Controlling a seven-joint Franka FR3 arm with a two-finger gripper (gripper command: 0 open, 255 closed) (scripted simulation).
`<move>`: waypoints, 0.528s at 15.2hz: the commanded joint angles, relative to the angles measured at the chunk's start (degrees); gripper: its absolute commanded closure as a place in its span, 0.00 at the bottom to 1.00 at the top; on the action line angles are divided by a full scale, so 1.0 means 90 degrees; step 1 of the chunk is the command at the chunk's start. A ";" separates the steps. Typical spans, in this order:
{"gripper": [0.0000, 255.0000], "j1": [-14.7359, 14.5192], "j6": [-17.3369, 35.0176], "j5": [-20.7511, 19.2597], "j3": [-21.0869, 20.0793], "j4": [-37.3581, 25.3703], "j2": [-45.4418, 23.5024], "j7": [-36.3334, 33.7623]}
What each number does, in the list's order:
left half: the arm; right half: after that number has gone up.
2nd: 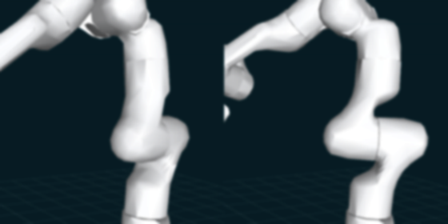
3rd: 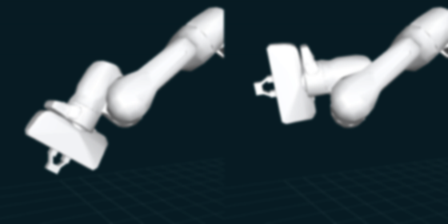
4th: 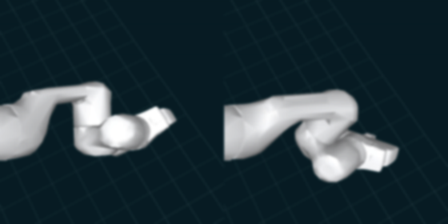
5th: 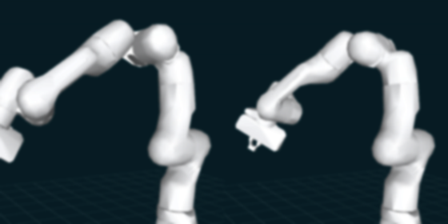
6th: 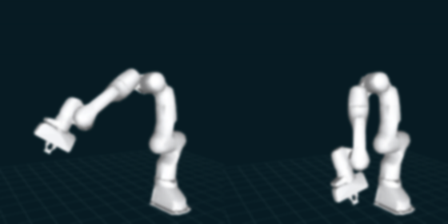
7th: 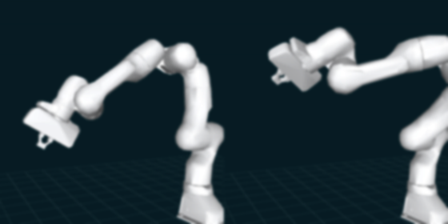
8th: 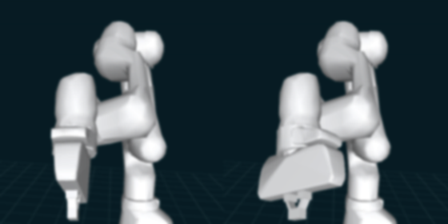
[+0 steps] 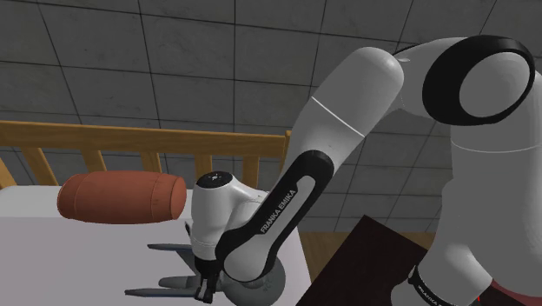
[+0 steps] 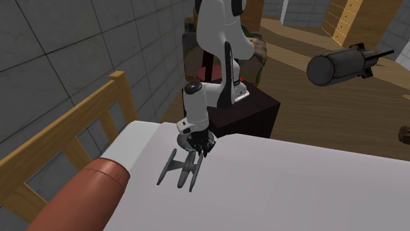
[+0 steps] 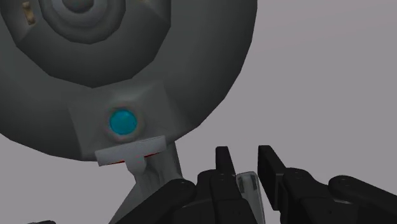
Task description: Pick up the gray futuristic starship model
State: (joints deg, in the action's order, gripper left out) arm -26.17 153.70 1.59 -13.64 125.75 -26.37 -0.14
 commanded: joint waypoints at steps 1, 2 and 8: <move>1.00 -0.0001 -0.0001 0.0001 -0.0002 0.0005 -0.0004 0.0000; 1.00 0.0000 -0.0001 0.0002 -0.0002 0.0008 -0.0002 0.0001; 1.00 0.0060 -0.0329 0.0092 -0.0083 0.0069 0.0392 0.0020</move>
State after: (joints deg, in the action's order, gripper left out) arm -25.77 151.29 2.24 -14.24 126.19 -23.64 -0.03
